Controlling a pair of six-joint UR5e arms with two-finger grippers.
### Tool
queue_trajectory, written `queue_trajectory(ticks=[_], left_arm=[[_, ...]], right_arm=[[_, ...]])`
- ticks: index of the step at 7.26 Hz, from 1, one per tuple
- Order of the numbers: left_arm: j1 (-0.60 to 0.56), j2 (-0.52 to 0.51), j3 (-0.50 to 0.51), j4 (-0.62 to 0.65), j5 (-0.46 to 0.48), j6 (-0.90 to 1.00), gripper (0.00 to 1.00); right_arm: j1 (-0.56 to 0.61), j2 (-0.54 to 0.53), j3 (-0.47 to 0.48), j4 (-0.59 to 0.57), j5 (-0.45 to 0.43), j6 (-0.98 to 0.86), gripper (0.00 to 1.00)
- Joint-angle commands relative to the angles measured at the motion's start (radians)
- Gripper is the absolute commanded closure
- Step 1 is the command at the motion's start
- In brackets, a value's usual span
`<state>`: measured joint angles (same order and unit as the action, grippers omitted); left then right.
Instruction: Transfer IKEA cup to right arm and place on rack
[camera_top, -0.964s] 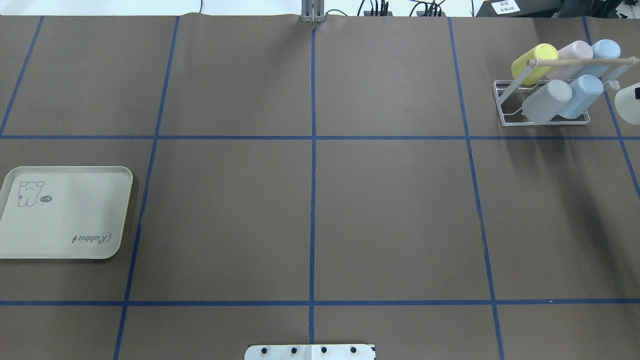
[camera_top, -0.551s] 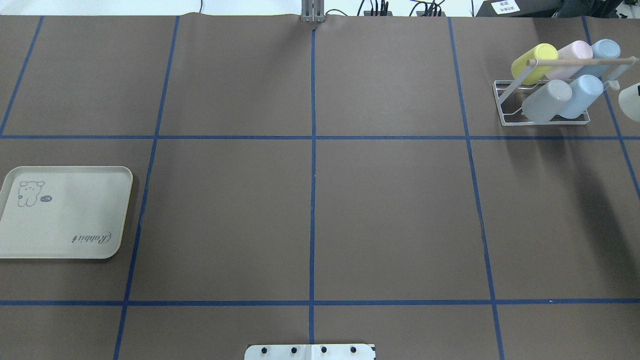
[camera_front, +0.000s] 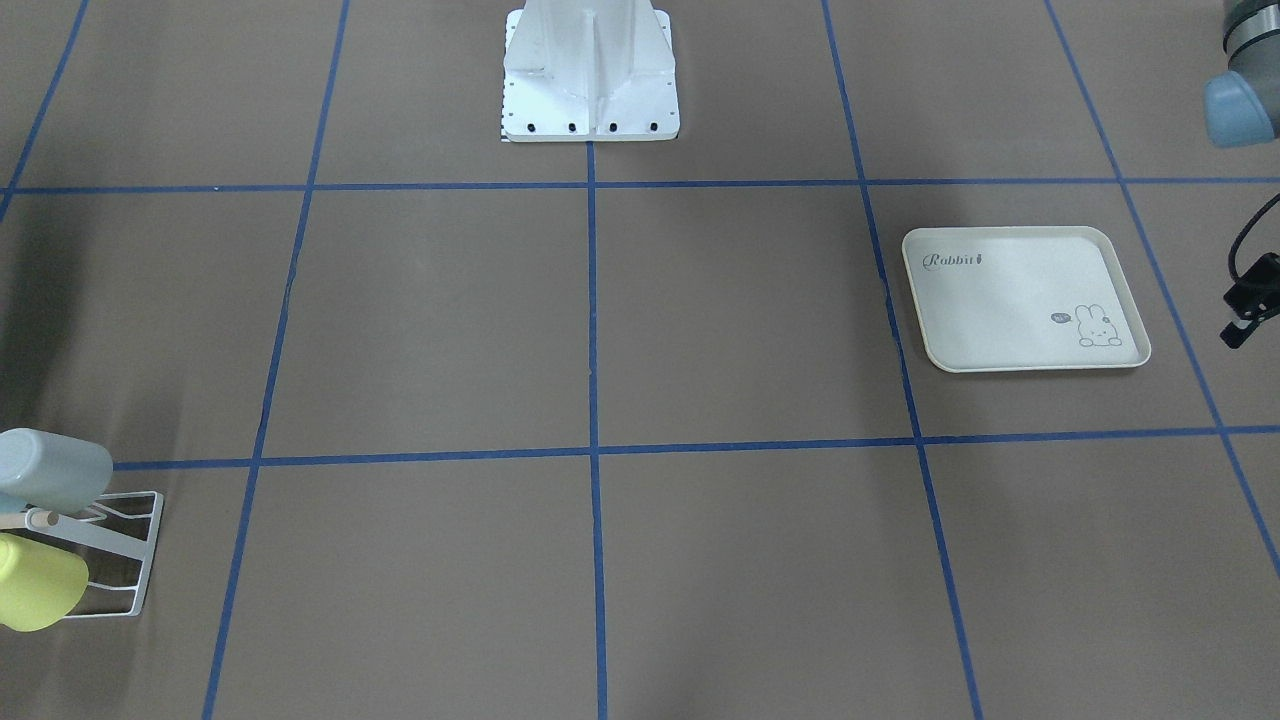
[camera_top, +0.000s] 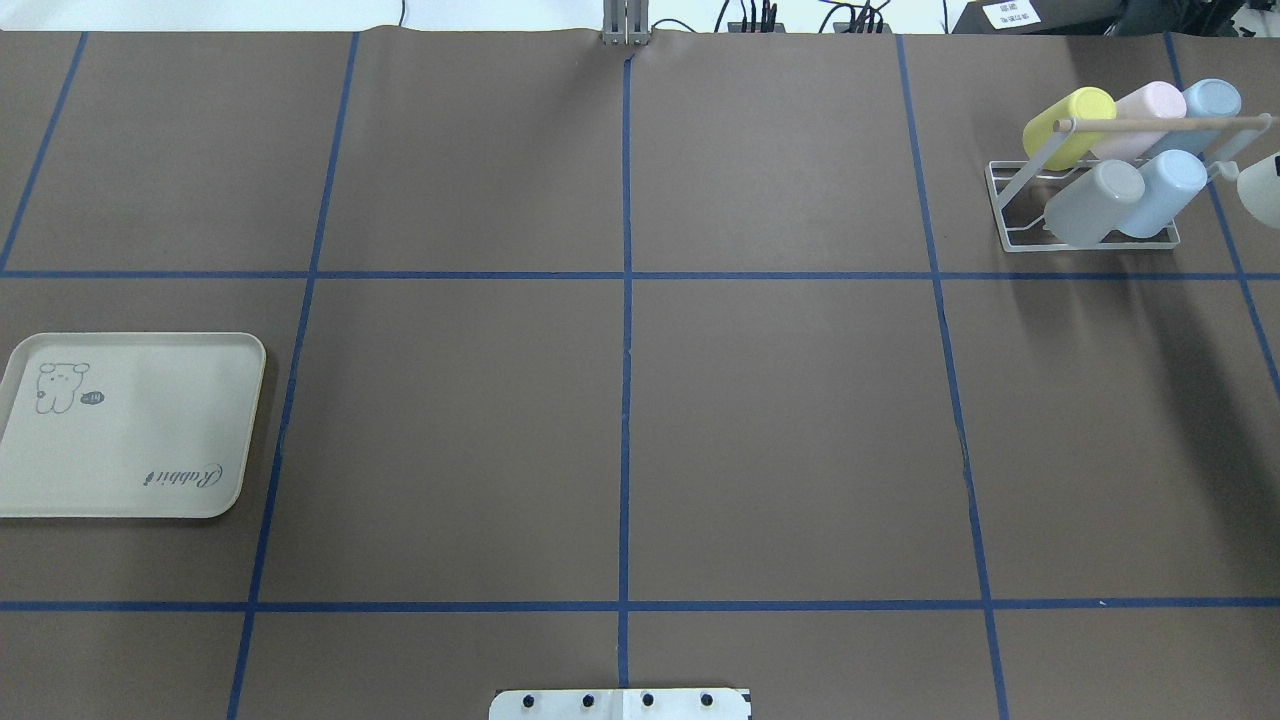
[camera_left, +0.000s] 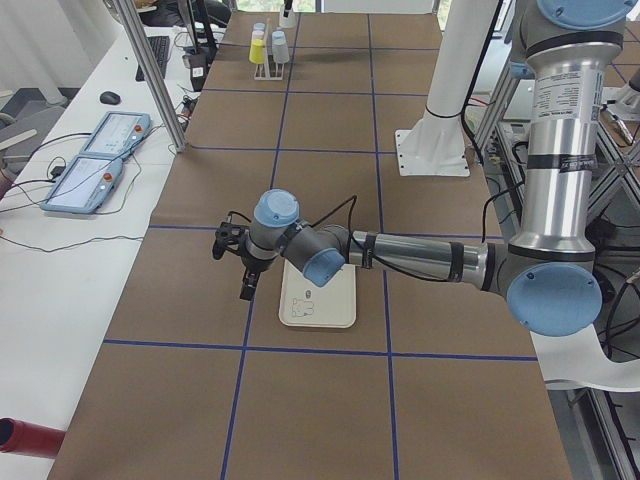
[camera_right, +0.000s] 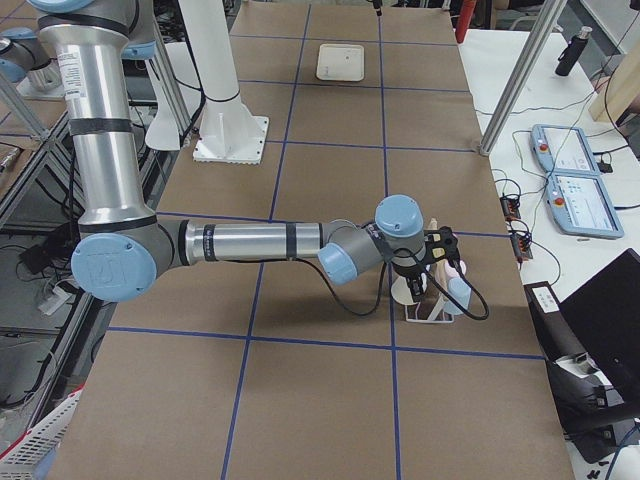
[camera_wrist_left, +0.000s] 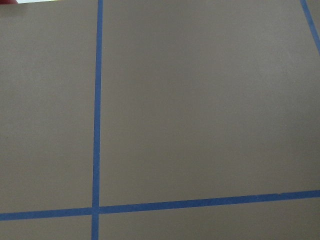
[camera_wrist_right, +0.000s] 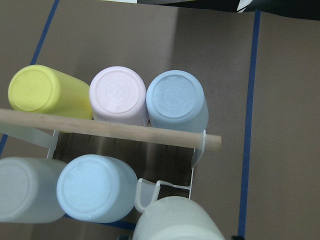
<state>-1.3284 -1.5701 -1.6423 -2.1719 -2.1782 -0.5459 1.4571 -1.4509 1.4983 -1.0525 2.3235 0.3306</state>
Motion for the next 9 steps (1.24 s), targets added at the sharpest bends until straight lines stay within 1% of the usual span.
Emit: queue_trajectory(ticks=[1,2,3,9], left_arm=[[0.002,-0.001,0.001,0.0,0.0,-0.002,0.0],[0.002,-0.001,0.001,0.0,0.0,-0.002,0.0],[0.002,-0.001,0.001,0.0,0.001,-0.003,0.0],[0.002,-0.005,-0.002,0.0,0.003,-0.015,0.0]], right_arm=[[-0.003,0.027,-0.045,0.005,-0.001,0.002,0.67],[-0.003,0.056,-0.068,0.005,-0.001,0.004,0.67],[-0.004,0.06,-0.073,0.003,-0.001,0.005,0.67],[-0.003,0.055,-0.059,0.009,0.007,0.005,0.66]])
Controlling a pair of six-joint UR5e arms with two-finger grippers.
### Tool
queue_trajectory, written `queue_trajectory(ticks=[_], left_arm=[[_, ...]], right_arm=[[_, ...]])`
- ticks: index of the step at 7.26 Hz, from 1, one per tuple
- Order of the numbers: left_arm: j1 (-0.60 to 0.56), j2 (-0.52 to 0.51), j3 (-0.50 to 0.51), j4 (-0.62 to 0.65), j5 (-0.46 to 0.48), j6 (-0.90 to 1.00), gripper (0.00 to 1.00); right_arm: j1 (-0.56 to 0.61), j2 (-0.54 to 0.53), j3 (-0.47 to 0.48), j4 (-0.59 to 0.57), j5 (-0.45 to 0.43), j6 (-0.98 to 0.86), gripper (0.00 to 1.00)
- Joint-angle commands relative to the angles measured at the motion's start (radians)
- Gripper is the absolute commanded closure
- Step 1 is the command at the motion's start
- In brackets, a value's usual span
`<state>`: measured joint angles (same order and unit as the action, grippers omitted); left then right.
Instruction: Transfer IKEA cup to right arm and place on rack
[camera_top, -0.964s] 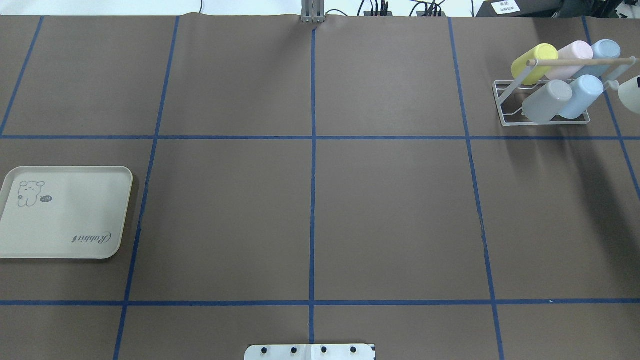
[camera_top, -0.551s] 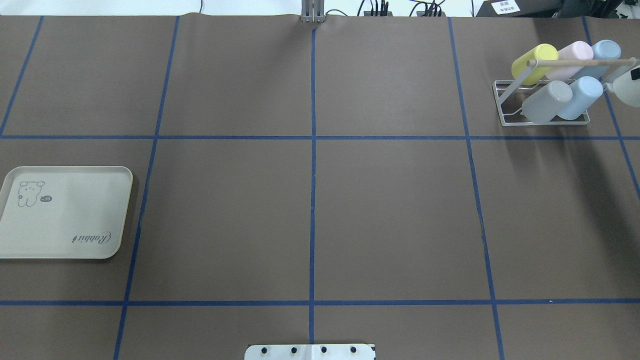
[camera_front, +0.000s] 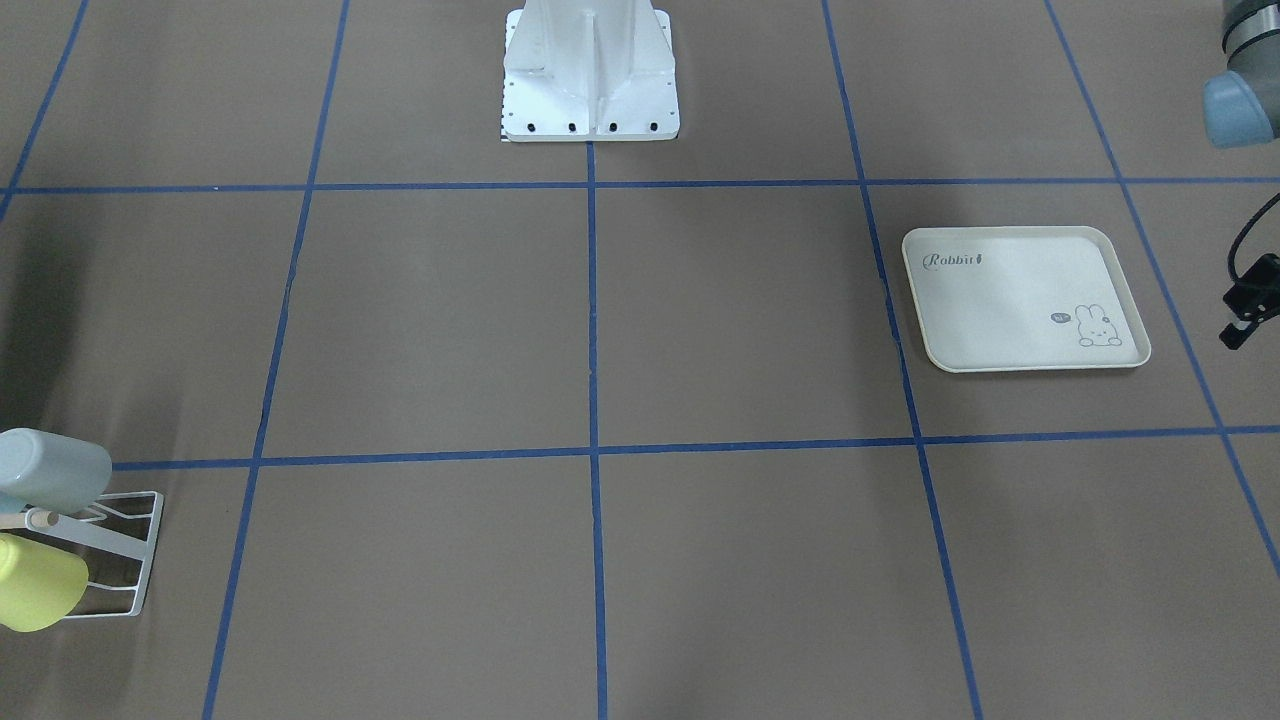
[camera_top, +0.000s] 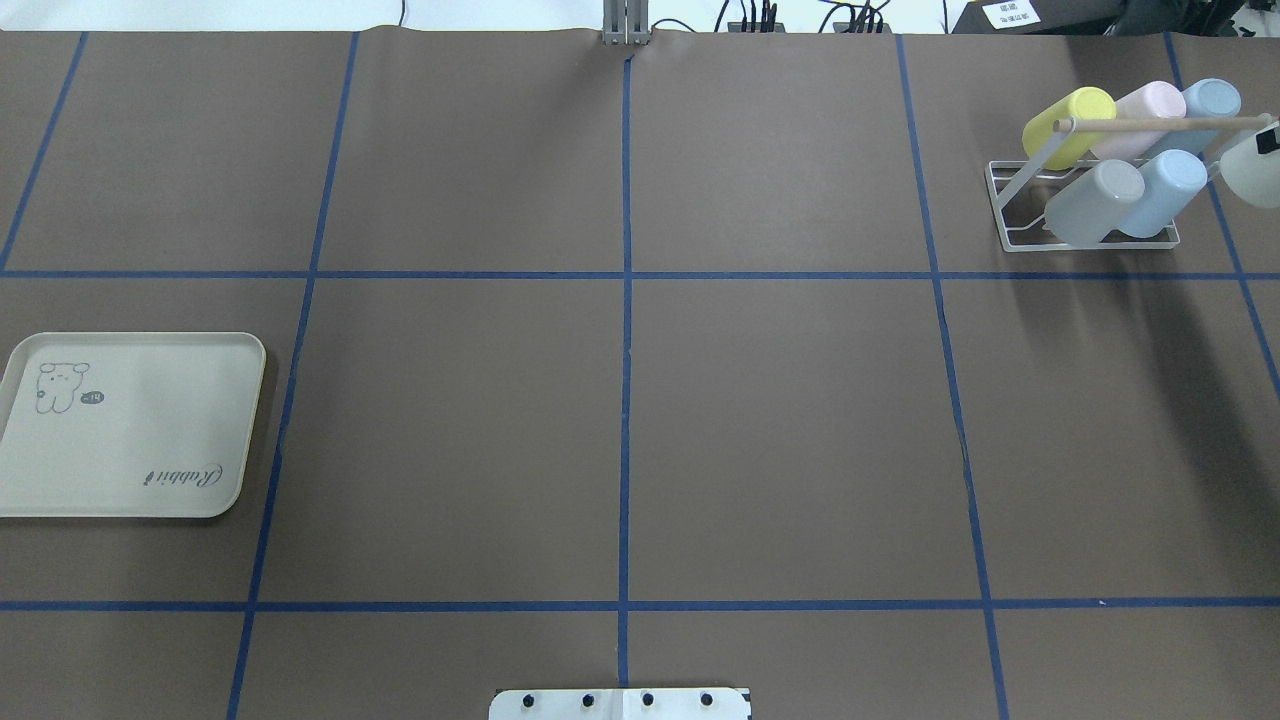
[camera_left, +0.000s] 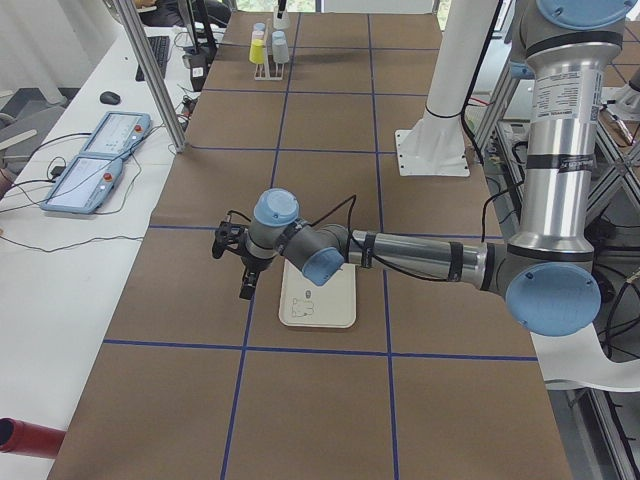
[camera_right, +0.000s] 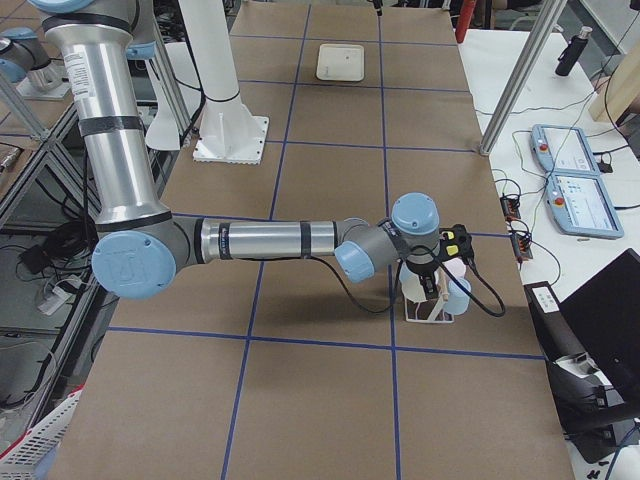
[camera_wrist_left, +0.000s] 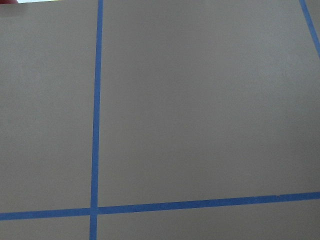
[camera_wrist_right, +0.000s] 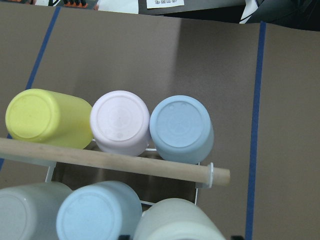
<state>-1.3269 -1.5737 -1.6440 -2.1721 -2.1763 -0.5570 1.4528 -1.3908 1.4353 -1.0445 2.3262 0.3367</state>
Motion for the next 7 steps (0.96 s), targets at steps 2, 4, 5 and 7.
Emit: queue_trajectory(ticks=[2,4,5,7], left_arm=[[0.002,-0.003,0.0,-0.002,0.003,-0.014,0.0],[0.002,-0.003,0.0,-0.002,0.003,-0.014,0.0],[0.002,-0.003,0.0,-0.002,0.004,-0.014,0.0],[0.003,-0.003,0.0,-0.002,0.003,-0.014,0.0]], right_arm=[[0.001,-0.005,0.005,0.001,0.004,-0.001,0.66],[0.001,0.001,0.008,0.003,0.002,0.002,0.66],[0.001,-0.001,0.02,0.003,0.001,0.002,0.66],[0.003,-0.005,0.022,0.005,-0.002,0.001,0.66]])
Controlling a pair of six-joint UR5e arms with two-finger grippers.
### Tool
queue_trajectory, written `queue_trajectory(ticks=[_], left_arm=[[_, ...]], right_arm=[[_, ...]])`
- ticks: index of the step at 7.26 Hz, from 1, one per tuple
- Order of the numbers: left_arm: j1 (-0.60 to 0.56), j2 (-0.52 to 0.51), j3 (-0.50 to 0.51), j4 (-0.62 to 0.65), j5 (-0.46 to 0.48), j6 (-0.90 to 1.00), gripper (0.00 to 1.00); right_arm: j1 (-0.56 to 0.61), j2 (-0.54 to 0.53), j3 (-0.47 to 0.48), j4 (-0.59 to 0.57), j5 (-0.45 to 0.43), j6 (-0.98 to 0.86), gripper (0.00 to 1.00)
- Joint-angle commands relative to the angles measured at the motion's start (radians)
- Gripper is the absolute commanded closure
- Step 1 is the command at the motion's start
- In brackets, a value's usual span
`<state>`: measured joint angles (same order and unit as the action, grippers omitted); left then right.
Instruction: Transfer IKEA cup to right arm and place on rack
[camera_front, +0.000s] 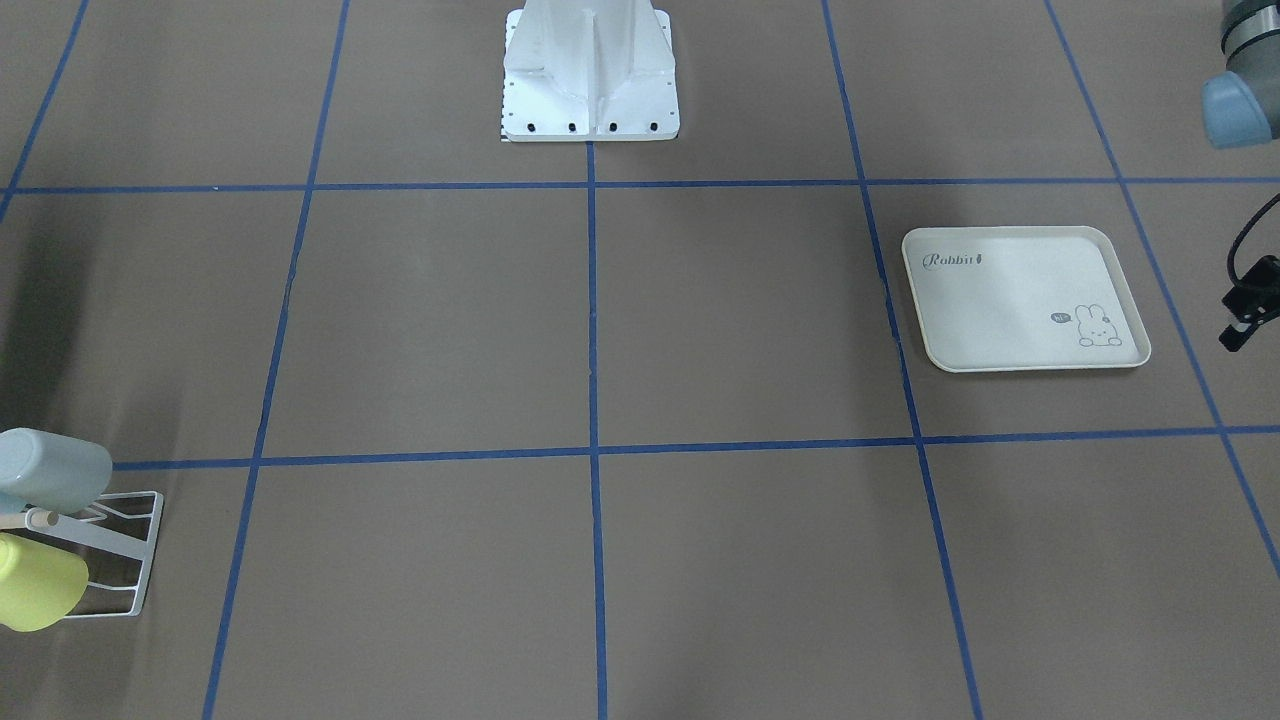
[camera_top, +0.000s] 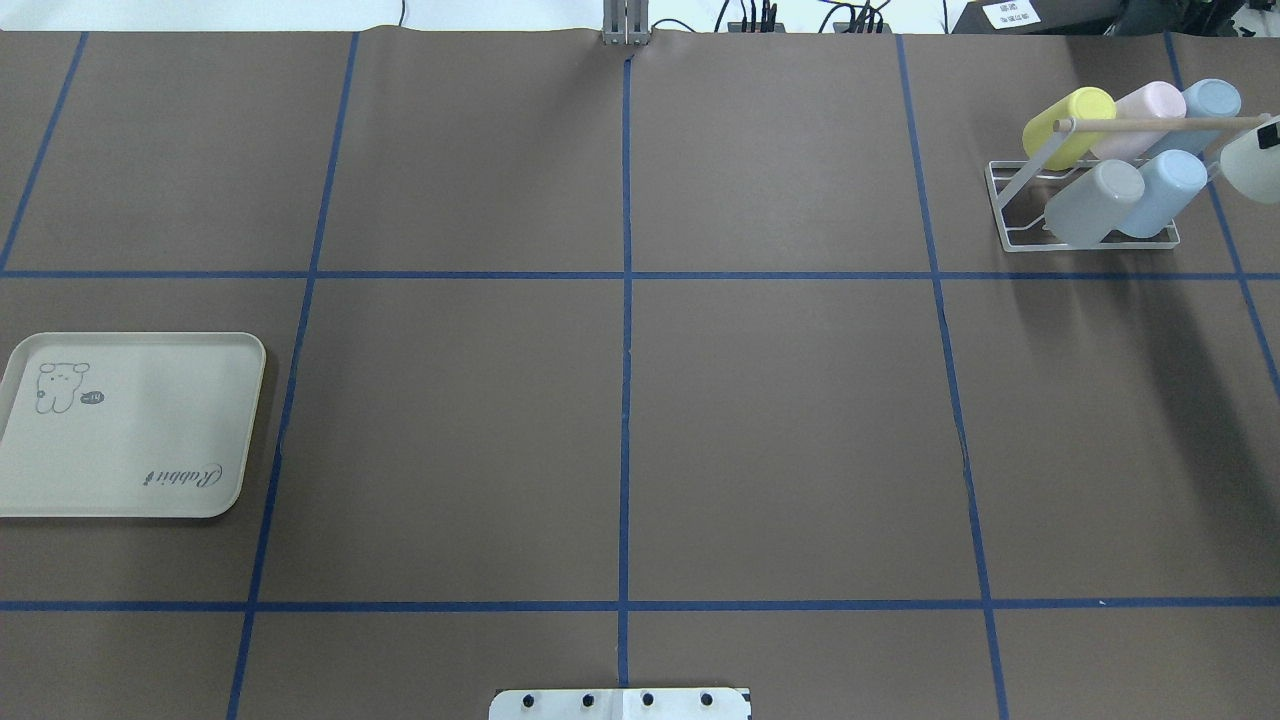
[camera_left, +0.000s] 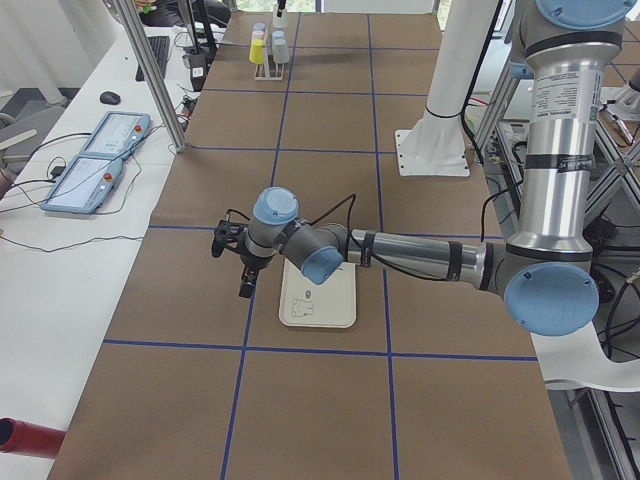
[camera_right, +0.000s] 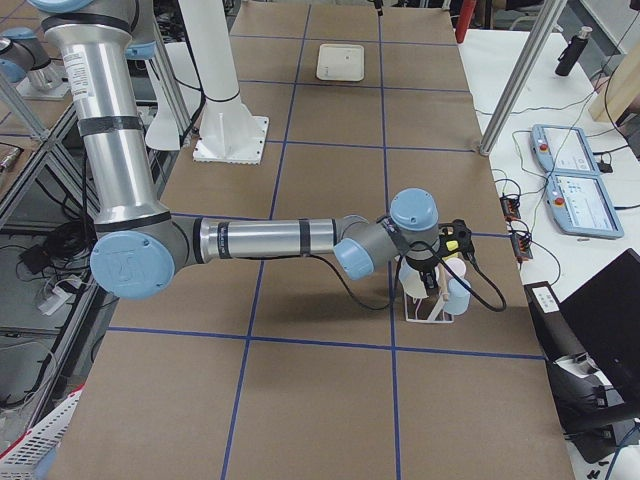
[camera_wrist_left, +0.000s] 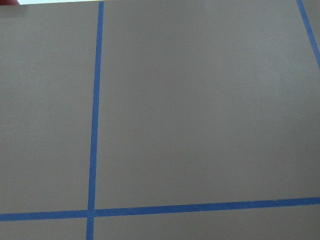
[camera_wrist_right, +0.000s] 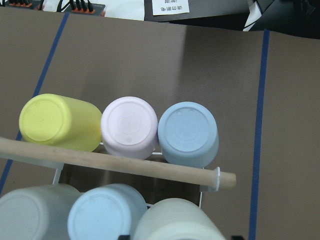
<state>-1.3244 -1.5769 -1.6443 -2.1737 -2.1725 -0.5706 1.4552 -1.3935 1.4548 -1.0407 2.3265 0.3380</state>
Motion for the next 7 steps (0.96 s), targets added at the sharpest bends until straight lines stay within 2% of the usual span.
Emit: queue_trajectory(ticks=[1,7], left_arm=[[0.001,0.0,0.0,0.0,-0.003,0.0,0.0],[0.001,0.001,0.0,0.0,-0.004,0.001,0.0]], right_arm=[[-0.001,-0.001,-0.01,0.001,-0.006,0.001,0.66],[-0.018,0.004,-0.03,0.001,-0.01,0.007,0.66]])
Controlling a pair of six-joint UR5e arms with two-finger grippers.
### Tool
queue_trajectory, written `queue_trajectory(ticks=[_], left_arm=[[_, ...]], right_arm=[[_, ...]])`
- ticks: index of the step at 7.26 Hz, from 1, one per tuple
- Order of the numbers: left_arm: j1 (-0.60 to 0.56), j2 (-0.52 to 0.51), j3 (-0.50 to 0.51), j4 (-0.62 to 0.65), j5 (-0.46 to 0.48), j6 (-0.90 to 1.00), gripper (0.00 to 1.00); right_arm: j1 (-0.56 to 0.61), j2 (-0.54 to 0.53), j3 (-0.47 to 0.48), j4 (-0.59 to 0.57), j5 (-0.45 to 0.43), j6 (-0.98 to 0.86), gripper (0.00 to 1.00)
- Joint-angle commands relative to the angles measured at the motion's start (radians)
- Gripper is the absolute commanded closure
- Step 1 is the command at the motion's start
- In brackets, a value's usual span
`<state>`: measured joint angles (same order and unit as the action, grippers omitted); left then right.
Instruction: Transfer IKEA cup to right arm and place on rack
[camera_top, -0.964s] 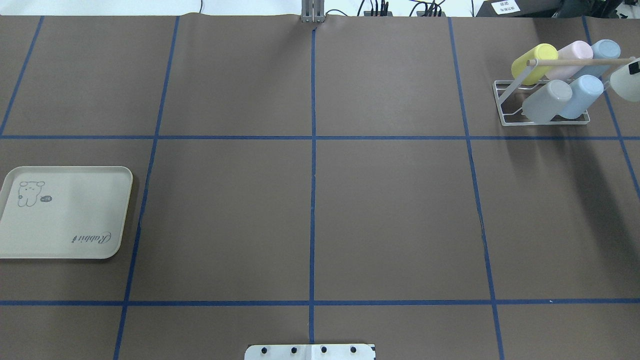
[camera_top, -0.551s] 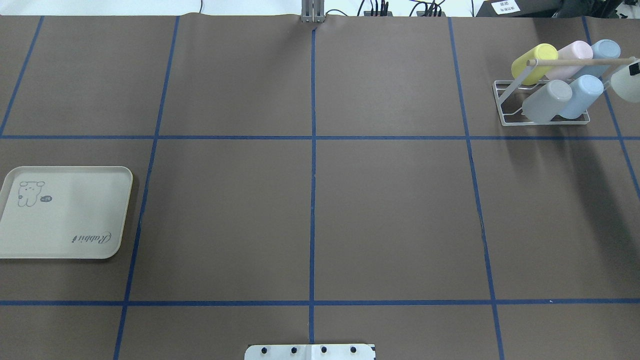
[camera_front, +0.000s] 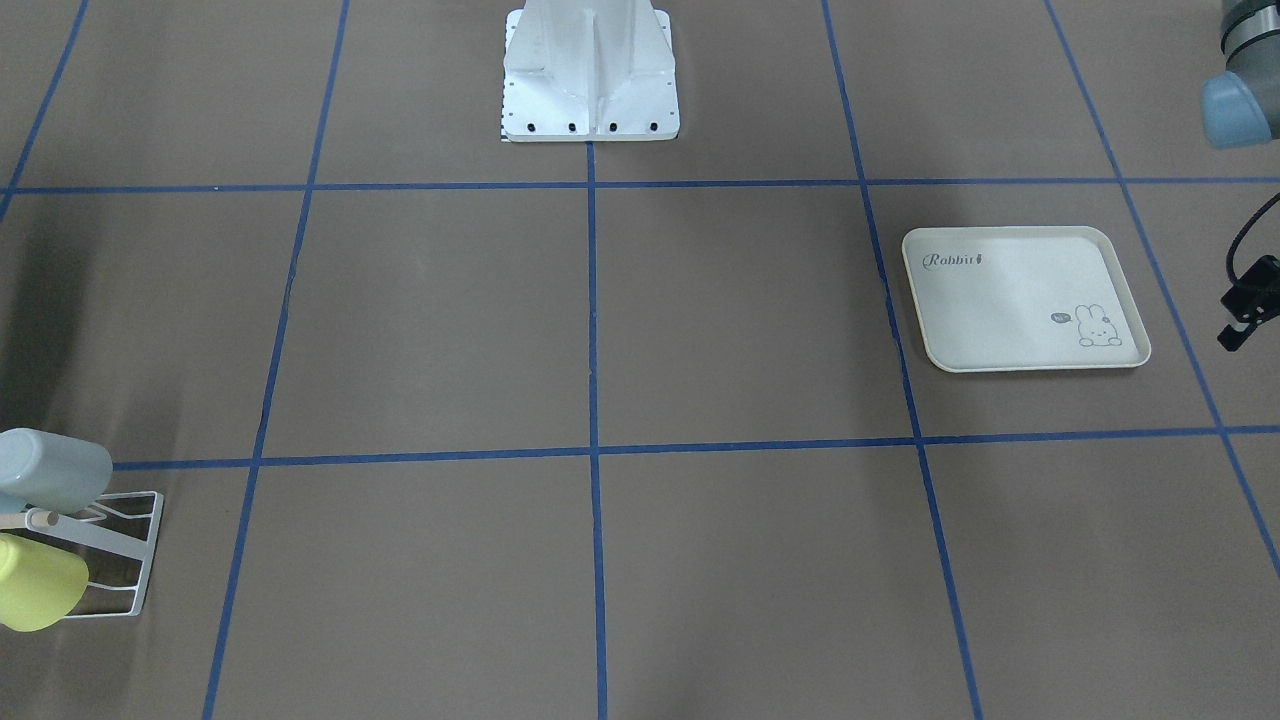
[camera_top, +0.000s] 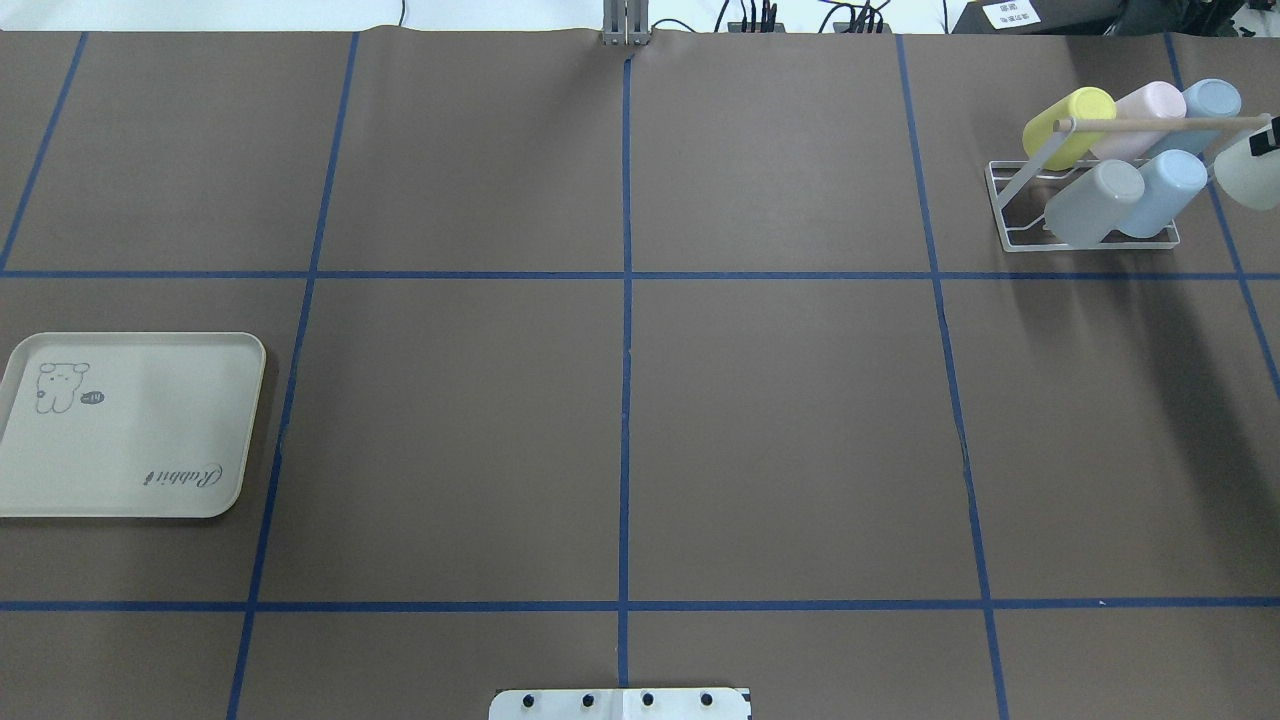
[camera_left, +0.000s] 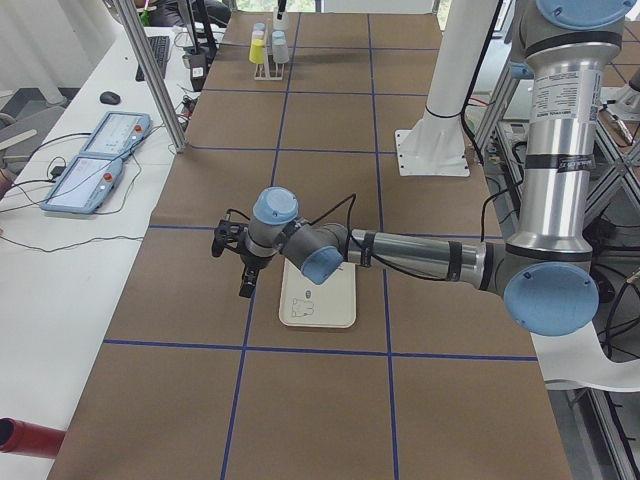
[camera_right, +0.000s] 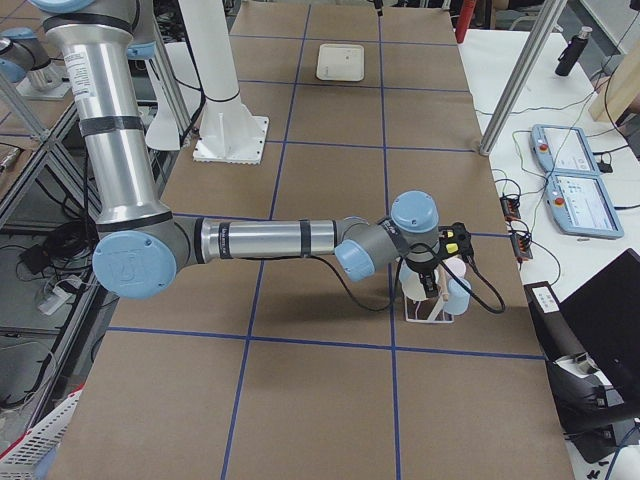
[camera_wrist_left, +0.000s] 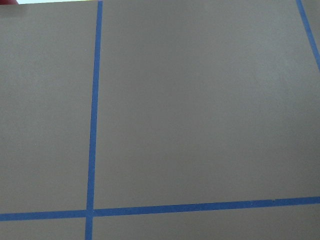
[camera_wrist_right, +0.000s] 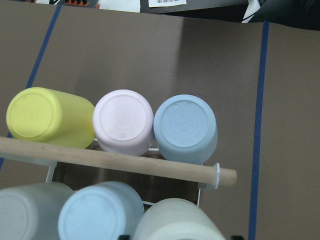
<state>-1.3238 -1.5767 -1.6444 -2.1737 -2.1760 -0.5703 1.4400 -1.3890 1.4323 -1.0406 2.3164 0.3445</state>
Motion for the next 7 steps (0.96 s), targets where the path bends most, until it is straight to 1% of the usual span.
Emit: queue_trajectory(ticks=[1,2,3,4,5,6,7], left_arm=[[0.0,0.001,-0.002,0.0,-0.001,0.0,0.0],[0.0,0.001,0.0,0.0,-0.001,0.0,0.0],[0.0,0.001,0.0,0.0,-0.001,0.0,0.0],[0.0,0.001,0.0,0.0,-0.001,0.0,0.0],[0.0,0.0,0.0,0.0,-0.001,0.0,0.0],[0.0,0.001,0.0,0.0,0.001,0.0,0.0],[0.0,0.0,0.0,0.0,0.001,0.0,0.0]], right_arm=[[-0.007,0.001,-0.007,0.001,-0.009,0.001,0.66],[-0.028,0.001,-0.009,0.001,-0.031,0.001,0.65],[-0.053,0.005,-0.01,-0.001,-0.064,0.002,0.56],[-0.065,0.005,-0.01,-0.001,-0.072,0.002,0.52],[-0.076,0.011,-0.025,-0.001,-0.074,0.002,0.34],[-0.078,0.037,-0.053,0.0,-0.072,0.001,0.22],[-0.078,0.041,-0.061,0.001,-0.072,-0.001,0.02]])
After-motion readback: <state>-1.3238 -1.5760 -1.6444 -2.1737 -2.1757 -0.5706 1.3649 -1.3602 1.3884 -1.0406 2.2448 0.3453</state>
